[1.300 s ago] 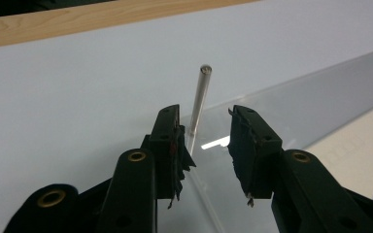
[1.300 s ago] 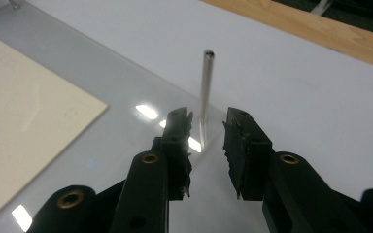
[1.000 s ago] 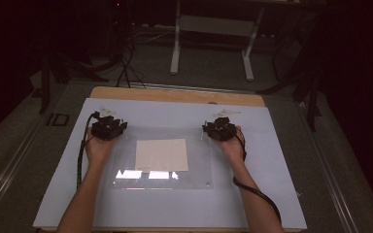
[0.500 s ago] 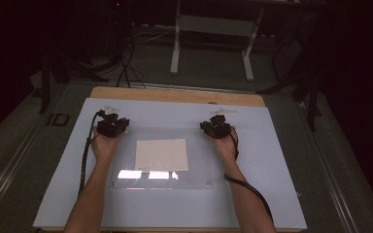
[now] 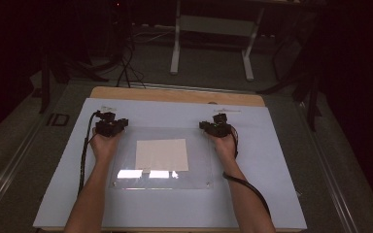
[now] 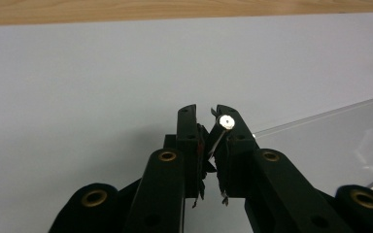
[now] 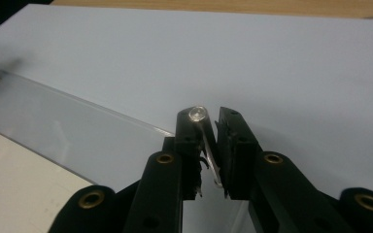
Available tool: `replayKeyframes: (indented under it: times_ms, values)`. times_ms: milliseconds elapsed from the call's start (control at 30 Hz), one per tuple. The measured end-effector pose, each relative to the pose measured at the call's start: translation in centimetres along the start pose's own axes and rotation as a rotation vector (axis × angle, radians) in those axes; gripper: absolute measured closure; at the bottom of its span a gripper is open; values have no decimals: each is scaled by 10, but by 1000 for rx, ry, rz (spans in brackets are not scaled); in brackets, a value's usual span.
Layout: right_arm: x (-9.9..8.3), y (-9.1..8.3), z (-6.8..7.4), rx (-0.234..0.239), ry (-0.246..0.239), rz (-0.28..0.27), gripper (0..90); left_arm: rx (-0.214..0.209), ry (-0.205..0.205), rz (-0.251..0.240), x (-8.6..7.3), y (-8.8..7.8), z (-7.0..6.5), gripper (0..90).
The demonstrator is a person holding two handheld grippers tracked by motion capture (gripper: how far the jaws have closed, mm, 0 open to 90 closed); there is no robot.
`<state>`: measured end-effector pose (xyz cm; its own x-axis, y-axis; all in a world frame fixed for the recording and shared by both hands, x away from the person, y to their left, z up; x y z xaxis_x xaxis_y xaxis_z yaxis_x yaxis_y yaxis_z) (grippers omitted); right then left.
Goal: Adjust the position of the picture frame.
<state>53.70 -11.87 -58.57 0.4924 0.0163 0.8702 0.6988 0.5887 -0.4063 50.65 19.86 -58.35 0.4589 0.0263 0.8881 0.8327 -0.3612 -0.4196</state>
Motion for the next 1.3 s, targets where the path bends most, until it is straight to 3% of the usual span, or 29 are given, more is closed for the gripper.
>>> replayKeyframes:
  times_ms: [133,233,733,1300]
  values:
    - [0,-5,-2,8,47,-5,783,-45,24,29,-1,-3,-7,818]
    - [1,-14,-5,16,70,-17,774,-60,9,29,0,-3,-14,815]
    - [-5,-58,-29,-14,99,-5,769,-113,7,95,-8,4,-59,810]
    - [-7,-61,-31,-12,96,-12,774,-110,-7,91,-11,2,-62,797]
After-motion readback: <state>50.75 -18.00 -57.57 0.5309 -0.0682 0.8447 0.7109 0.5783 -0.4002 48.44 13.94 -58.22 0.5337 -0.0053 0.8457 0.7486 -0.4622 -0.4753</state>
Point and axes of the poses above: each handheld gripper's, and its own axes: y roughly forward along the jaws, x roughly out of its top, z roughly to its left, the point moved 10 cm from there along y, roughly forward along the jaws, and after that the axes turned 12 degrees about -z, right-handed, at the moved point
